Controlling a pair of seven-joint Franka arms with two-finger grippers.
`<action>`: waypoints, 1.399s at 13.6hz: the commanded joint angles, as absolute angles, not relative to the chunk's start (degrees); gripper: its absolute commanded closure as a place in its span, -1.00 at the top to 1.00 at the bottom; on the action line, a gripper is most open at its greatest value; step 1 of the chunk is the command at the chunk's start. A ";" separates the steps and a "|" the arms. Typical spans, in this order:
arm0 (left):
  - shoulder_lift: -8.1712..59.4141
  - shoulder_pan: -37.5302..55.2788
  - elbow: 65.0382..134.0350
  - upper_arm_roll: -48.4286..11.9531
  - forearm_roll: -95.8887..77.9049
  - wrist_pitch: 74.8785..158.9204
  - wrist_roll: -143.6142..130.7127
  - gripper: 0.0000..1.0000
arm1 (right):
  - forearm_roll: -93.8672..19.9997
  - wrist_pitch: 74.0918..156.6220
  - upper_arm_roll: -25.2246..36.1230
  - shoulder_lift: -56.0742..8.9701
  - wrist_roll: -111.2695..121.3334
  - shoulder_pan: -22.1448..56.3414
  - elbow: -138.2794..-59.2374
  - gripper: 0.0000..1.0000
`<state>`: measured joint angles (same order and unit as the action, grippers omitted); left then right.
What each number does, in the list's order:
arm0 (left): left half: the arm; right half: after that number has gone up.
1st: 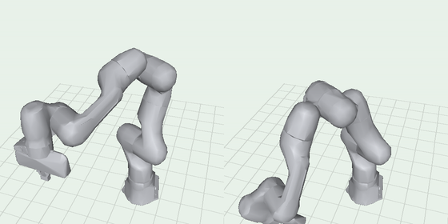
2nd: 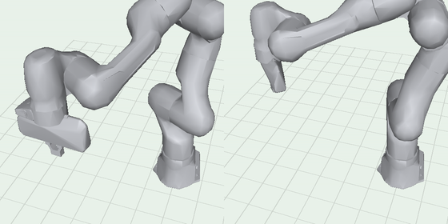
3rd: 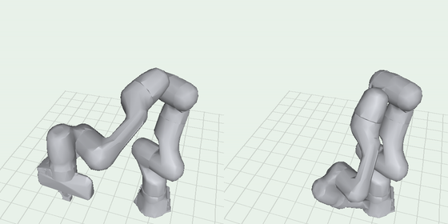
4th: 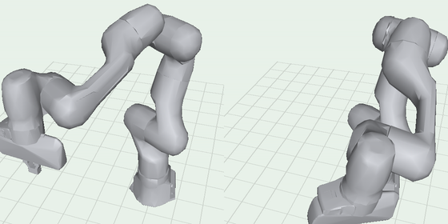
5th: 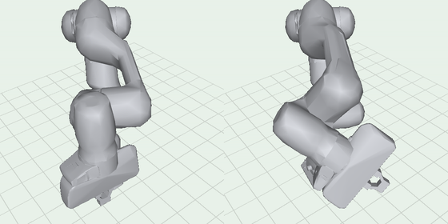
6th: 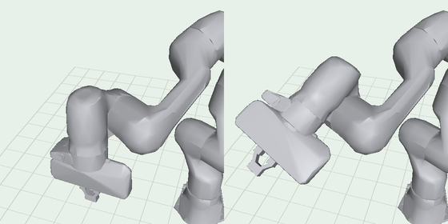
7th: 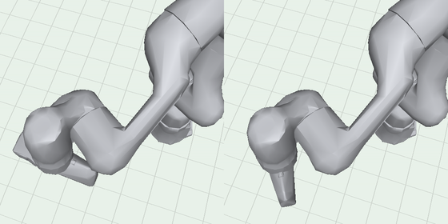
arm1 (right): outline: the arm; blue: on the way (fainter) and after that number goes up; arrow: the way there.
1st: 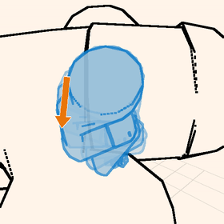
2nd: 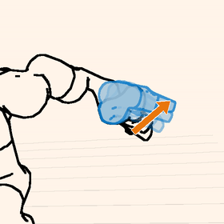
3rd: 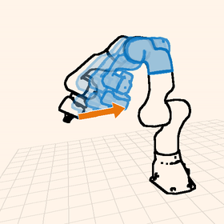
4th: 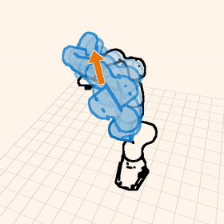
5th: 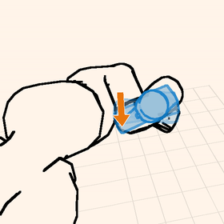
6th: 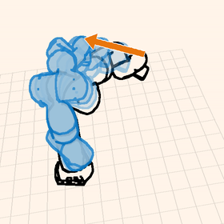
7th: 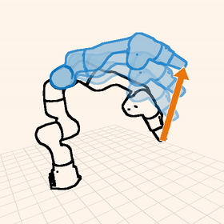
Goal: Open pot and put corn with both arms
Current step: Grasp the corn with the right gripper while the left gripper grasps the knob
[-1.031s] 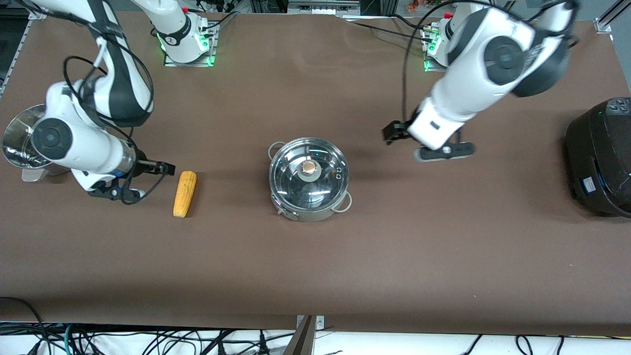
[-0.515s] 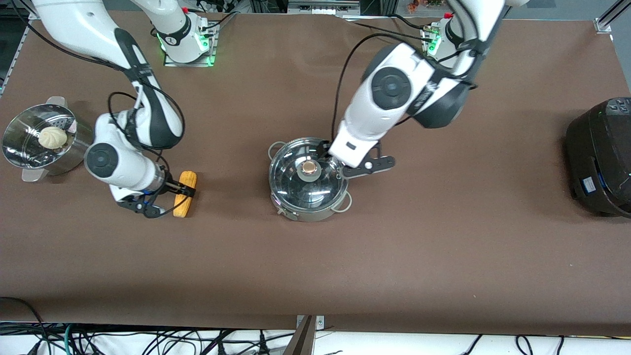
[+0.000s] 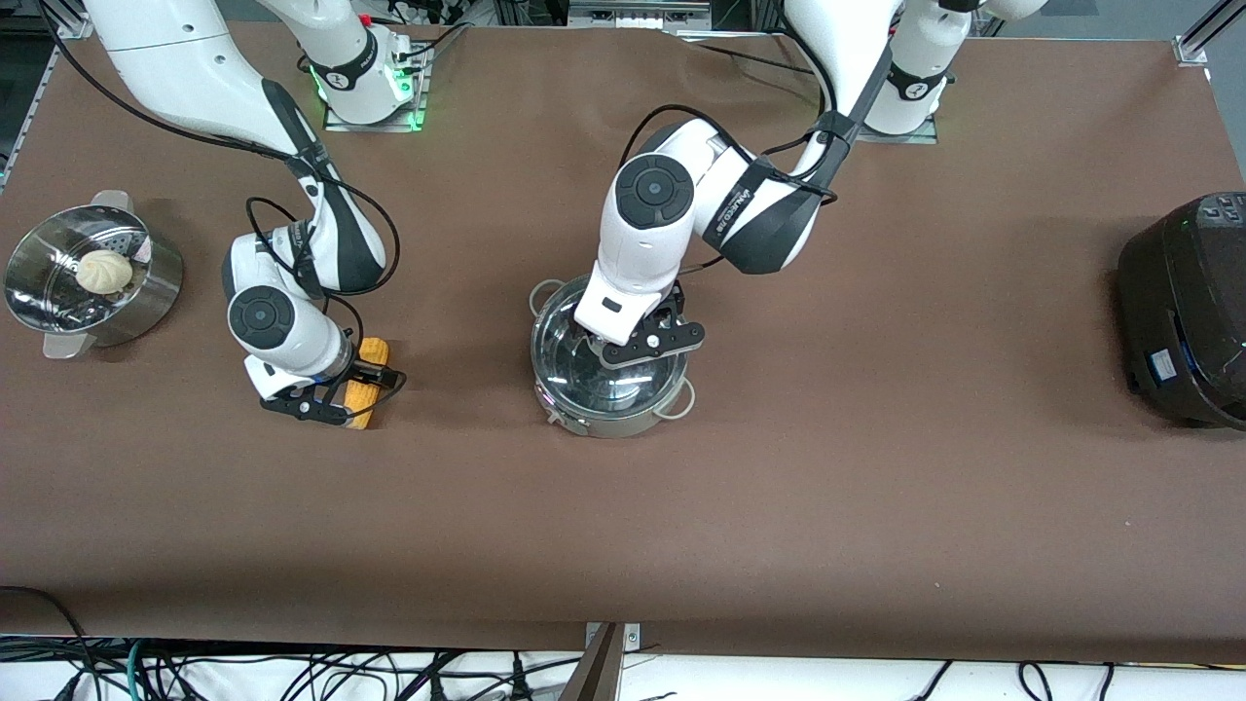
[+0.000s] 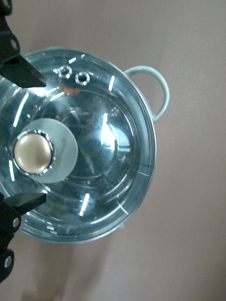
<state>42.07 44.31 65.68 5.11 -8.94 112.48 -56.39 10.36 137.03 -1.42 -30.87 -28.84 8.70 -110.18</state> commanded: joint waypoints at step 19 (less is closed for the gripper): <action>45.53 47.02 66.18 6.15 -7.91 116.98 -61.35 -0.92 | 11.88 112.19 -4.48 -28.04 -27.07 8.96 -95.74 -0.95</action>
<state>45.44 46.02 65.73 5.70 -8.79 116.20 -60.75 14.02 119.45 -2.95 -28.54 -28.06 9.12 -100.20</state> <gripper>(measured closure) 0.485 0.692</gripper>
